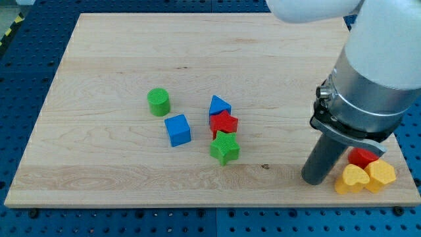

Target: Push the green star along with red star and blue triangle up a bit

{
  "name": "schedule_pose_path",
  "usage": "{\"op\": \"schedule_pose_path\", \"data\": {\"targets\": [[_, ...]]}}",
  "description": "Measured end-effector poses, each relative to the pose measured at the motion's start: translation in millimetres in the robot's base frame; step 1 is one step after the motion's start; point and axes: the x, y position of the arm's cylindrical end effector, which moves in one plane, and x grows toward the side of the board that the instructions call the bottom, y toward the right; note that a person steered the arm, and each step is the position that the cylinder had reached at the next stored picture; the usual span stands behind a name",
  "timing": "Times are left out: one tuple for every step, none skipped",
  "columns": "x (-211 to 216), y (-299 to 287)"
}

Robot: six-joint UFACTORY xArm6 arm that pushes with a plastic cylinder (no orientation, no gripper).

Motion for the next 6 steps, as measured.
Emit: {"op": "schedule_pose_path", "data": {"targets": [[-4, -9], [-3, -32], [-3, -58], [-3, -85], [-3, -110], [-4, -130]]}}
